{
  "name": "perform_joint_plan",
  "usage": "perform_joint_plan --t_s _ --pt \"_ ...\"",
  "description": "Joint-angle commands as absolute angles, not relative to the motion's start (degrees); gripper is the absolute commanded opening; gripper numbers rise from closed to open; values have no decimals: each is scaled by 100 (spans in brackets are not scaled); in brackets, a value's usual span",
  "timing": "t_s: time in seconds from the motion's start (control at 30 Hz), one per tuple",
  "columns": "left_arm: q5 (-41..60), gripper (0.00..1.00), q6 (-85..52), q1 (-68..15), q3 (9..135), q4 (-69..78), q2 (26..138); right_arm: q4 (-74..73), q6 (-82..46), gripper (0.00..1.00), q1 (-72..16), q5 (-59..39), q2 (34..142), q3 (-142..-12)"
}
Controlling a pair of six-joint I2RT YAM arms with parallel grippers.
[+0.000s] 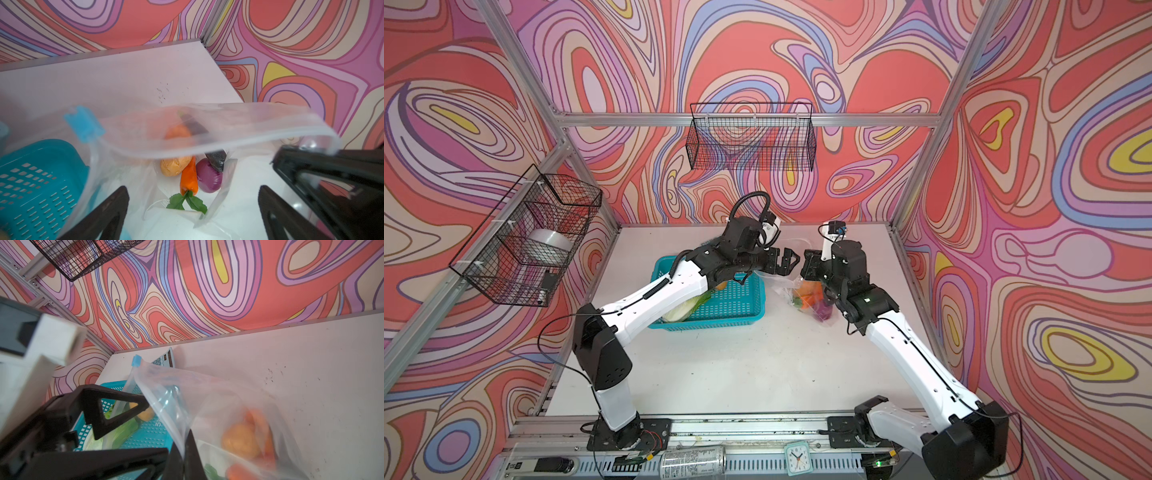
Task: Place the food in the zip-top bag and seal the zipper
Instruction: 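Release the bread roll into the bag's opening with the left gripper, then move the left gripper back into the basket and close on the round roll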
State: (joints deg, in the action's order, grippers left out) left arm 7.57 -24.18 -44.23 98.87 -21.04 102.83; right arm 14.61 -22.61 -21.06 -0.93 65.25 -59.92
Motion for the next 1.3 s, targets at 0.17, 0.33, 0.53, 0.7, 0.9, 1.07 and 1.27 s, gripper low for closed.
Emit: perform_joint_plan --t_s 0.17,0.33,0.53,0.7,0.9,1.07,1.27 --pt "-467 100 -2196 -4237 8528 -1348 8727 1319 -2293 0 -2083 -88 6442 -5901" --pt "-666 100 -2475 -3696 7911 -1551 8366 1293 -2302 0 -2082 -127 6451 -5876" --pt "-1419 100 -2460 -3331 7466 -1951 8480 1274 -2304 0 -2082 -117 6451 -5833" --pt "-1653 100 -2504 -3017 7819 -2382 9162 1273 -2314 0 -2081 -150 6502 -5869" --pt "-1490 100 -2542 -2722 8543 -2841 10187 1327 -2329 0 -2085 -105 6471 -5866" --pt "-1212 100 -2634 -2546 8841 -2962 10784 1363 -2282 0 -2081 -36 6442 -5878" --pt "-1067 100 -2823 -2339 9073 -3175 11286 1371 -2268 0 -2081 -38 6481 -5915"
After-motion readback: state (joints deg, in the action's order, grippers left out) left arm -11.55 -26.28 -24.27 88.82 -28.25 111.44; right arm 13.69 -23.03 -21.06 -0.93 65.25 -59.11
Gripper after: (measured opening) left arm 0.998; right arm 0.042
